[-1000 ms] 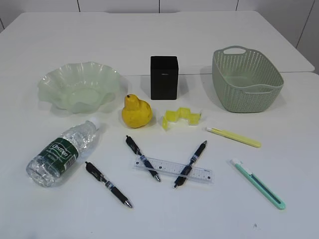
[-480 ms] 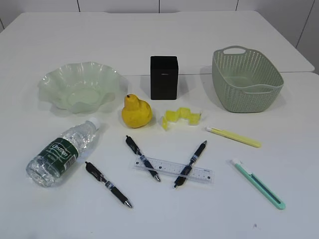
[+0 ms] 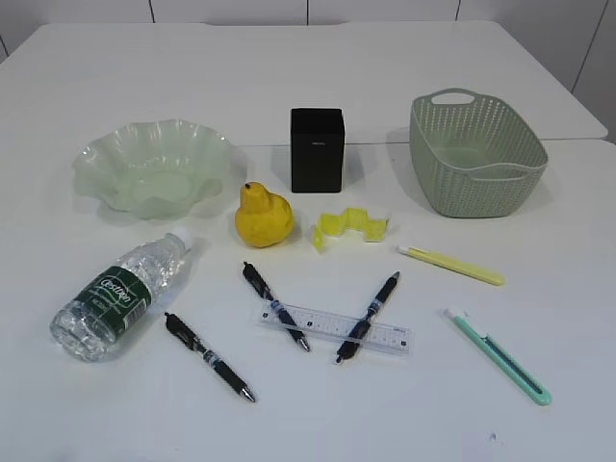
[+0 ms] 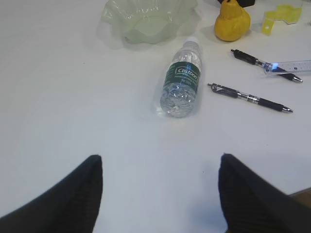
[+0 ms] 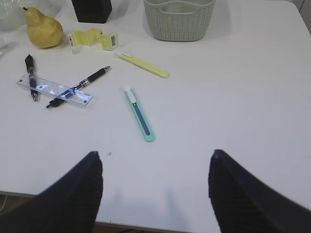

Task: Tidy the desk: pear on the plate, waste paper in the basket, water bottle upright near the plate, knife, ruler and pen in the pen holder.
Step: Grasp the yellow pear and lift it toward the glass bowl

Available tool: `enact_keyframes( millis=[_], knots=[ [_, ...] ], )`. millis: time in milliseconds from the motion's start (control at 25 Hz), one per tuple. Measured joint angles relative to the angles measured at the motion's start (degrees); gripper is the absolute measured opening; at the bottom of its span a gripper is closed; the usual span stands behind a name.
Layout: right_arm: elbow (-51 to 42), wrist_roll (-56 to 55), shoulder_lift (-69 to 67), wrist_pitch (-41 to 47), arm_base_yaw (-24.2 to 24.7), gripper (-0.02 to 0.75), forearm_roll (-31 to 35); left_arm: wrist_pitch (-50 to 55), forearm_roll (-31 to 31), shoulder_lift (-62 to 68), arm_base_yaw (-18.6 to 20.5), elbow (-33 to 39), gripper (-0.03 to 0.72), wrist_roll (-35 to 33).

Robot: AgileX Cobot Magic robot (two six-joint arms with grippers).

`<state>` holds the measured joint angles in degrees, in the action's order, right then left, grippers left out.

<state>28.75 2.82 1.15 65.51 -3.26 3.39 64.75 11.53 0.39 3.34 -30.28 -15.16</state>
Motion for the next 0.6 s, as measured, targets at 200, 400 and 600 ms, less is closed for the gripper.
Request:
enact_keyframes(
  millis=[200, 400, 600],
  knots=[
    [0.60, 0.00, 0.00, 0.00, 0.00, 0.508, 0.00, -0.09, 0.00, 0.00, 0.00, 0.00, 0.527, 0.00],
    [1.52, 0.00, -2.23, 0.00, 0.00, 0.508, 0.00, -0.32, 0.00, 0.47, 0.00, 0.00, 0.527, 0.00],
    [2.47, 0.00, -9.46, 0.13, 0.00, 0.508, 0.00, -1.55, 0.11, 4.75, 0.00, -0.14, 0.527, 0.00]
  ],
)
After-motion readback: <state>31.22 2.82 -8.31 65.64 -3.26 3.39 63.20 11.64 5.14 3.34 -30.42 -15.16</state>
